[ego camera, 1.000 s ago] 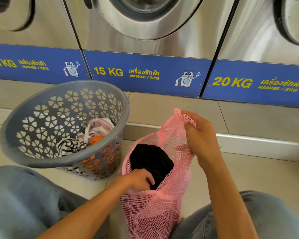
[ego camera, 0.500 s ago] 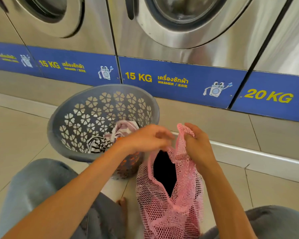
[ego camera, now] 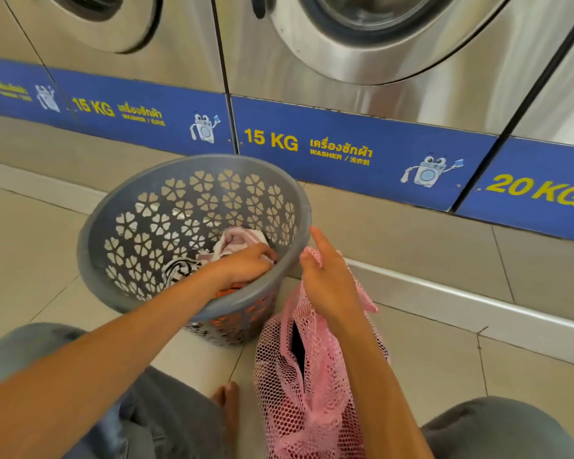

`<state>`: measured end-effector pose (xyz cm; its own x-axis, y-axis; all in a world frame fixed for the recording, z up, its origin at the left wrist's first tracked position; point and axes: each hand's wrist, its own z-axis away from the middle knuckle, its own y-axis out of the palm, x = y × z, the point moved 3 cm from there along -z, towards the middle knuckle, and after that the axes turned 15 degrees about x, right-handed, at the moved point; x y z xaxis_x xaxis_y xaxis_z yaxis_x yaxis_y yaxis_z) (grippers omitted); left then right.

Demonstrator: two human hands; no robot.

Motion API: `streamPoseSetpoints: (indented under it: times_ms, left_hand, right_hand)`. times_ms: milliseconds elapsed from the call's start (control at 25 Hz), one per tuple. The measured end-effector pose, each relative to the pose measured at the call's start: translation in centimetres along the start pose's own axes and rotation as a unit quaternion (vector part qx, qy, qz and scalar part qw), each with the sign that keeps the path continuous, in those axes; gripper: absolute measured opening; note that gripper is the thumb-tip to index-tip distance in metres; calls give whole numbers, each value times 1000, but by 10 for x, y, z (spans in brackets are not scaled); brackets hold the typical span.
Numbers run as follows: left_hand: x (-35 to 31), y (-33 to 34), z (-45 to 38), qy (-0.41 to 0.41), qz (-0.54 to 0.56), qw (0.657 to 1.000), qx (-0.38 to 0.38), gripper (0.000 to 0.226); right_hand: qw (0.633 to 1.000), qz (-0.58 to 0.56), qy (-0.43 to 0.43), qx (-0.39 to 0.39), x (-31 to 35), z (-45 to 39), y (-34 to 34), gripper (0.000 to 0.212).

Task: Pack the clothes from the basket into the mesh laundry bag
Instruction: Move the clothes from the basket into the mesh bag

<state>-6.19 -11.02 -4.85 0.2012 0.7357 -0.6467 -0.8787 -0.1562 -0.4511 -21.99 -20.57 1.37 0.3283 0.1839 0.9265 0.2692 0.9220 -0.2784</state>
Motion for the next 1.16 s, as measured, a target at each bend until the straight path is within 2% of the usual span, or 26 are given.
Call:
streamPoseSetpoints:
  times_ms: [80, 160, 240, 280, 360, 480, 560, 640, 760, 840, 920, 1040, 1160]
  left_hand:
    - [12, -2, -21, -58, 18, 994, 94, 51]
    - [27, -11, -48, -88, -110, 981, 131, 68]
    - [45, -12, -68, -107, -317, 933, 134, 85]
    - [52, -10, -69, -107, -362, 911, 166, 85]
    - [77, -4, -75, -121, -443, 860, 224, 86]
    - [117, 4, -86, -175, -469, 815, 293, 87]
    - [139, 7, -102, -170, -380, 853, 315, 85]
    - [141, -1, -100, -179, -294, 896, 282, 64]
    - [81, -16, -59, -93, -201, 959, 179, 20]
    - [42, -29, -34, -44, -54, 988, 137, 8]
    - [17, -50, -4, 16, 57, 993, 106, 5]
    - [-6, -74, 51, 68, 181, 979, 70, 23]
    - [-29, -84, 101, 167, 310, 935, 49, 36]
  right_hand:
    - [1000, 13, 11, 26, 0, -4, 11, 56]
    - [999, 24, 10, 33, -2, -7, 16, 60]
    - [999, 25, 7, 38, -5, -10, 14, 61]
    - [999, 22, 9, 42, -6, -11, 13, 61]
    - [998, 25, 14, 50, -4, -11, 10, 62]
    - [998, 18, 23, 62, -1, -14, 7, 65]
    - [997, 15, 24, 66, -2, -15, 6, 66]
    - [997, 18, 29, 69, -4, -15, 4, 66]
    - [997, 26, 29, 68, -2, -13, 2, 66]
    - [997, 28, 23, 64, -3, -13, 0, 64]
    - [998, 22, 23, 54, -4, -11, -3, 61]
    - [999, 8, 23, 29, -4, -3, -12, 57]
    - [1000, -4, 15, -4, -5, 8, -28, 54]
